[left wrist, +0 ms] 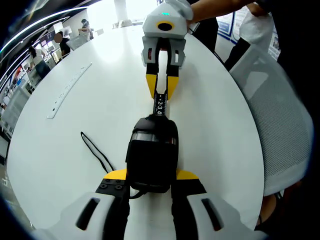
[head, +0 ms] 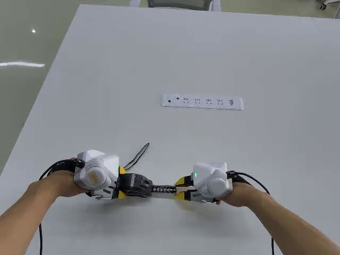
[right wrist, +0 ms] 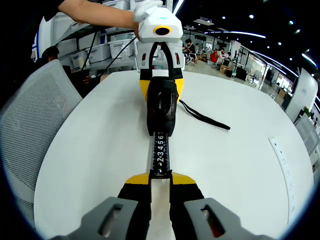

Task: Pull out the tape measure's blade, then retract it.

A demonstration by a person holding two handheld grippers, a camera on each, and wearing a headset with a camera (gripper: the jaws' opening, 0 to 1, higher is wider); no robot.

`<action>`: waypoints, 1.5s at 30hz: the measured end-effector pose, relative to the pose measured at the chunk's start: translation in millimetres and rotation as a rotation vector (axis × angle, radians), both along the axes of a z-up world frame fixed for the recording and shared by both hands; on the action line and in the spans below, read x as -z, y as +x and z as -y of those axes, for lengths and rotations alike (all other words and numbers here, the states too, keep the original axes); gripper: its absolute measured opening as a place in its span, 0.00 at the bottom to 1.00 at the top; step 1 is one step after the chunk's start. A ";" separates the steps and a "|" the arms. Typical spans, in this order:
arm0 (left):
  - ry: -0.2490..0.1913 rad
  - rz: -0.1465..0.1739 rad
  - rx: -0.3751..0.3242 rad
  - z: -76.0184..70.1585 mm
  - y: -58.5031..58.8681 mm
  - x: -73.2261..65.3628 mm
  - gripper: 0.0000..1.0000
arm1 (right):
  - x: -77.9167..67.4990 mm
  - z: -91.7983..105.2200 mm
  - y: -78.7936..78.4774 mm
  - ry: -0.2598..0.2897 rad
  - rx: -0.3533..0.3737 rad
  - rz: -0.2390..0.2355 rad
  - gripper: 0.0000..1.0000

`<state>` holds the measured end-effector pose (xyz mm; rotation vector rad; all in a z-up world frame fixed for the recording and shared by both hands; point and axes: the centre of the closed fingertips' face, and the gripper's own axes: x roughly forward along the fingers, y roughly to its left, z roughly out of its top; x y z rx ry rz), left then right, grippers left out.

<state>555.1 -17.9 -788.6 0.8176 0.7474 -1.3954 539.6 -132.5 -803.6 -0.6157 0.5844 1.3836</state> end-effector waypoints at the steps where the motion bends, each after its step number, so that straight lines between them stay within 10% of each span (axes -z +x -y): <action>1: 0.000 0.000 0.000 -0.1 0.0 0.0 0.28 | -1.0 0.3 -0.4 0.000 0.000 0.000 0.11; 45: 0.002 0.001 -0.002 -0.1 -0.8 -0.2 0.28 | -2.1 25.1 -4.2 -0.005 0.018 -0.029 0.11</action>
